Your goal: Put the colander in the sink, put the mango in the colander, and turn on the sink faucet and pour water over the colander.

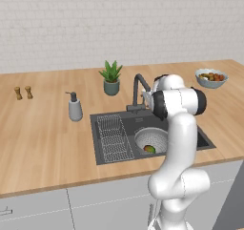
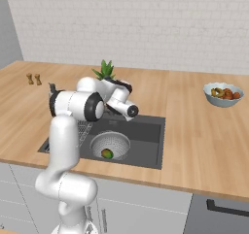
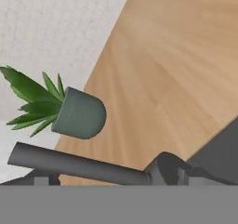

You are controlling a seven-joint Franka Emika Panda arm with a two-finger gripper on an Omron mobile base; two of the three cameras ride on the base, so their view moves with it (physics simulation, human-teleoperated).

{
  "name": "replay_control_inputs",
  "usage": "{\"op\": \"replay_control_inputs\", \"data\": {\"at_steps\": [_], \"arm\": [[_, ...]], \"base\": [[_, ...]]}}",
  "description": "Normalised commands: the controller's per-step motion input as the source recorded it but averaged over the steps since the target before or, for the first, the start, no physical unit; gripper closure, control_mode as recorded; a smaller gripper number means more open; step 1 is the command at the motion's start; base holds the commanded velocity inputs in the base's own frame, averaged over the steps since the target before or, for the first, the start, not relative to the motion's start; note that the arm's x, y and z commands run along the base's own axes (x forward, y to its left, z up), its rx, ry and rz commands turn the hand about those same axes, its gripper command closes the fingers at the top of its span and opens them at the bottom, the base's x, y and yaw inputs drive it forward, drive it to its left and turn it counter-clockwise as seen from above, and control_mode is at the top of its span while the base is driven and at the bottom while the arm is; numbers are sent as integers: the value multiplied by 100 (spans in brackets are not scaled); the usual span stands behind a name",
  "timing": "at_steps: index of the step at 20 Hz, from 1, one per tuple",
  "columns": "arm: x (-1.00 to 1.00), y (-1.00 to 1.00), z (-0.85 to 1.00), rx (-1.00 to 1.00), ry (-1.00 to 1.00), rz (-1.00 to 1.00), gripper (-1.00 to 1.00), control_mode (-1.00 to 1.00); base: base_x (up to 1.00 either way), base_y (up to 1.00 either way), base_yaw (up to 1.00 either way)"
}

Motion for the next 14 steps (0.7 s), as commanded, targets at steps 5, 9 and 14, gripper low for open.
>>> {"op": "replay_control_inputs", "data": {"at_steps": [5, 9, 14], "arm": [[29, 0, -5, 0, 4, 0, -100, -100], [30, 0, -4, 0, 5, 0, -100, -100], [17, 1, 0, 0, 4, 0, 100, -100]], "base": [[0, 0, 0], [0, 0, 0], [0, 0, 0]]}}
